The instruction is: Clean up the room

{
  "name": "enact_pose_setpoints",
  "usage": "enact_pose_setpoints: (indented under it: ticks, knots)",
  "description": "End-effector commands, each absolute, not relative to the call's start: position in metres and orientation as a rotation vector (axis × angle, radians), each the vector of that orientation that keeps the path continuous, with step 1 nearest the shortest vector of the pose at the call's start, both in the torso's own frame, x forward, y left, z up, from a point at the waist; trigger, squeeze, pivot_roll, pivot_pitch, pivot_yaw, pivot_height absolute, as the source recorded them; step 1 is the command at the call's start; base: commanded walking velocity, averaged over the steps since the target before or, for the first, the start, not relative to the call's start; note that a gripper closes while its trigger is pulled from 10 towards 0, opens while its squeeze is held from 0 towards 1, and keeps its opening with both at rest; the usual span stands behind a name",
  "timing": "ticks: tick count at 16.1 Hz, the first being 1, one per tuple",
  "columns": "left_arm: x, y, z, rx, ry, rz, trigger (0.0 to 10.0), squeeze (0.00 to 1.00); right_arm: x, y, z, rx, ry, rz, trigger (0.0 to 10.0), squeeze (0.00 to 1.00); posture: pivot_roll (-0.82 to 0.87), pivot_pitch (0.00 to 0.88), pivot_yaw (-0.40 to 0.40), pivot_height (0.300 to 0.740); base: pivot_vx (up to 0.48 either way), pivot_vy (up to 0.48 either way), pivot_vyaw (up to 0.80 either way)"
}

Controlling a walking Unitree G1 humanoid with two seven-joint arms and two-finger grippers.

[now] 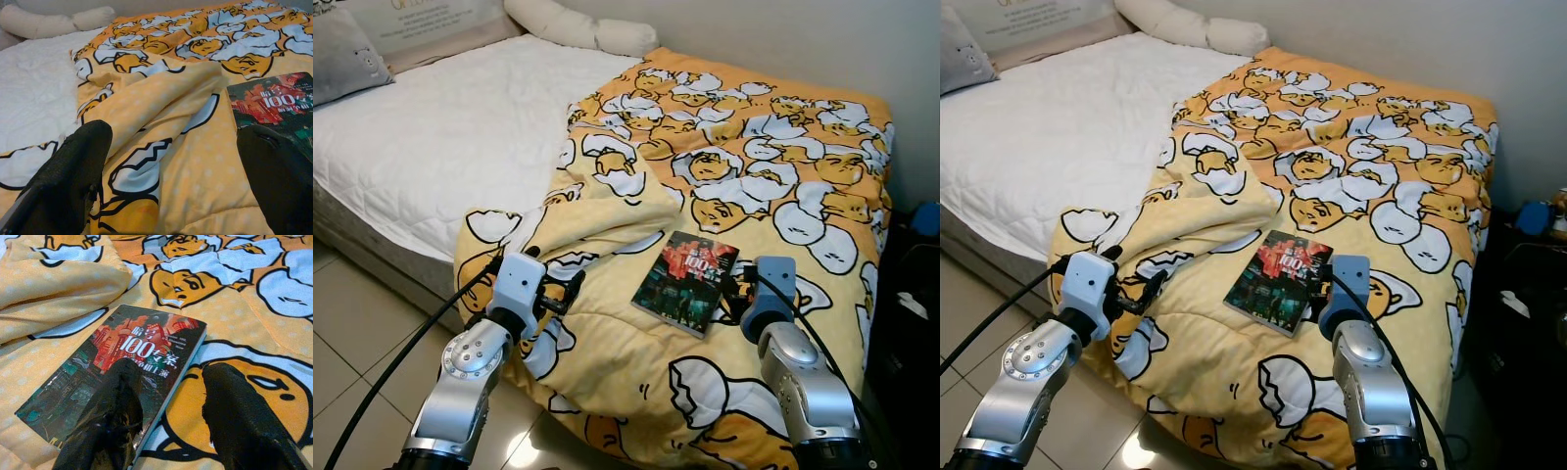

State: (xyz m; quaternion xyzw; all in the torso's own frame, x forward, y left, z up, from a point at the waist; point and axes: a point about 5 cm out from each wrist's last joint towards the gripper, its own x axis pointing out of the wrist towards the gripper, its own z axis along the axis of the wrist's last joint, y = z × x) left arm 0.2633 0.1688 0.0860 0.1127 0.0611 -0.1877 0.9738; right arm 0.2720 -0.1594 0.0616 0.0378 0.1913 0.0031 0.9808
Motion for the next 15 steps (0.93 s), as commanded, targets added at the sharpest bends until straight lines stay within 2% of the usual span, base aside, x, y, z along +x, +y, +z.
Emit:
enact_pose_setpoints:
  ticks: [1, 2, 4, 6, 8, 9, 11, 15]
  knots:
    - [0.264, 0.167, 0.089, 0.264, 0.121, -0.409, 10.0, 0.0, 0.272, -0.16, 0.063, 0.141, 0.375, 0.012, 10.0, 1.0, -0.05, 0.0, -0.016, 0.74, 0.0, 0.0, 0.0]
    - [0.264, 0.167, 0.088, 0.275, 0.123, -0.418, 10.0, 0.0, 0.273, -0.16, 0.064, 0.169, 0.367, 0.016, 10.0, 1.0, -0.04, 0.0, -0.016, 0.74, 0.0, 0.0, 0.0]
    - [0.263, 0.168, 0.088, 0.281, 0.125, -0.427, 10.0, 0.0, 0.279, -0.164, 0.063, 0.116, 0.369, 0.008, 10.0, 1.0, -0.04, 0.0, -0.013, 0.74, 0.0, 0.0, 0.0]
    - [0.263, 0.167, 0.088, 0.301, 0.13, -0.466, 10.0, 0.0, 0.286, -0.164, 0.058, 0.213, 0.405, 0.043, 10.0, 1.0, -0.04, 0.0, -0.008, 0.74, 0.0, 0.0, 0.0]
    - [0.263, 0.162, 0.09, 0.309, 0.133, -0.556, 10.0, 0.0, 0.294, -0.165, 0.046, 0.293, 0.51, 0.069, 10.0, 1.0, -0.04, 0.0, -0.013, 0.74, 0.0, 0.0, 0.0]
    - [0.26, 0.157, 0.091, 0.305, 0.16, -0.679, 10.0, 0.0, 0.301, -0.168, 0.04, 0.43, 0.568, 0.046, 10.0, 1.0, -0.02, 0.0, -0.022, 0.74, 0.0, 0.0, 0.0]
    - [0.253, 0.155, 0.09, 0.36, 0.227, -0.855, 10.0, 0.0, 0.31, -0.178, 0.035, 0.457, 0.606, 0.005, 10.0, 1.0, 0.02, 0.0, -0.037, 0.74, 0.0, 0.0, 0.0]
    - [0.26, 0.158, 0.102, 0.336, 0.244, -0.983, 10.0, 0.0, 0.323, -0.193, 0.04, 0.463, 0.632, -0.051, 10.0, 1.0, 0.0, 0.0, -0.05, 0.74, 0.0, 0.0, 0.0]
